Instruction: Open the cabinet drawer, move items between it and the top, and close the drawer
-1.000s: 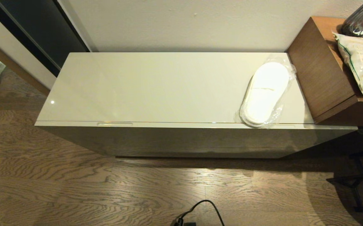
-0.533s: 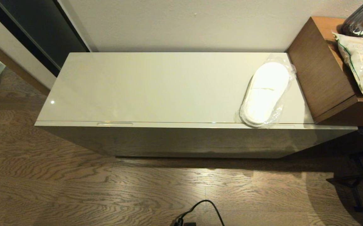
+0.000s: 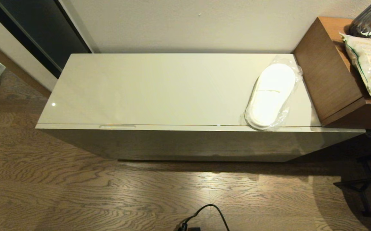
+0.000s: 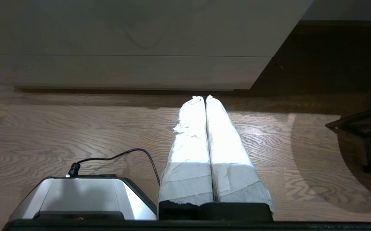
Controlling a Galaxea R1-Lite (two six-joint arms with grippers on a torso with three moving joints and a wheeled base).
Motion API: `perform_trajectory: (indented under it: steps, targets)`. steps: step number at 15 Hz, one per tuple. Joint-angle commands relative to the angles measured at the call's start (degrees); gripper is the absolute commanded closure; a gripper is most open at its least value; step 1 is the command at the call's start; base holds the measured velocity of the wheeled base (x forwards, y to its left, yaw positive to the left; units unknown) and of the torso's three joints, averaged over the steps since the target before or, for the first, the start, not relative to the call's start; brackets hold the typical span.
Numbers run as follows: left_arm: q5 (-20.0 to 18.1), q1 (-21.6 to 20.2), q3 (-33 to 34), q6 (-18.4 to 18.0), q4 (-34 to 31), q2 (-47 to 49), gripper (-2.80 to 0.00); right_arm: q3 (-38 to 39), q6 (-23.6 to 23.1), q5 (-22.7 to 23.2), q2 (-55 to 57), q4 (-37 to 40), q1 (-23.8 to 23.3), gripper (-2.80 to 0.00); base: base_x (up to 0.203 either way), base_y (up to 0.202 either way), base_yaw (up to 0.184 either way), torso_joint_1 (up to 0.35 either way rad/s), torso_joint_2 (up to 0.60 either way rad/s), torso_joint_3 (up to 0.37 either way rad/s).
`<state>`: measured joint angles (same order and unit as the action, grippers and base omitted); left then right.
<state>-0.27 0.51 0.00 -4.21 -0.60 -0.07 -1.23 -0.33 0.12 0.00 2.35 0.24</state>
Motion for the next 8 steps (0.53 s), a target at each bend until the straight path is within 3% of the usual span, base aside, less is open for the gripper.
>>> perform_trajectory:
  steps: [1, 8]
  targets:
    - [0.0, 0.0, 0.0, 0.0, 0.0, 0.1, 0.0, 0.0, 0.0, 0.0, 0.1, 0.0, 0.0, 0.0, 0.0, 0.0, 0.0, 0.0, 0.0, 0.0]
    - [0.0, -0.1, 0.1, 0.0, 0.0, 0.1, 0.0, 0.8, 0.6, -0.4, 0.1, -2.1, 0.0, 0.0, 0.0, 0.0, 0.0, 0.0, 0.0, 0.0]
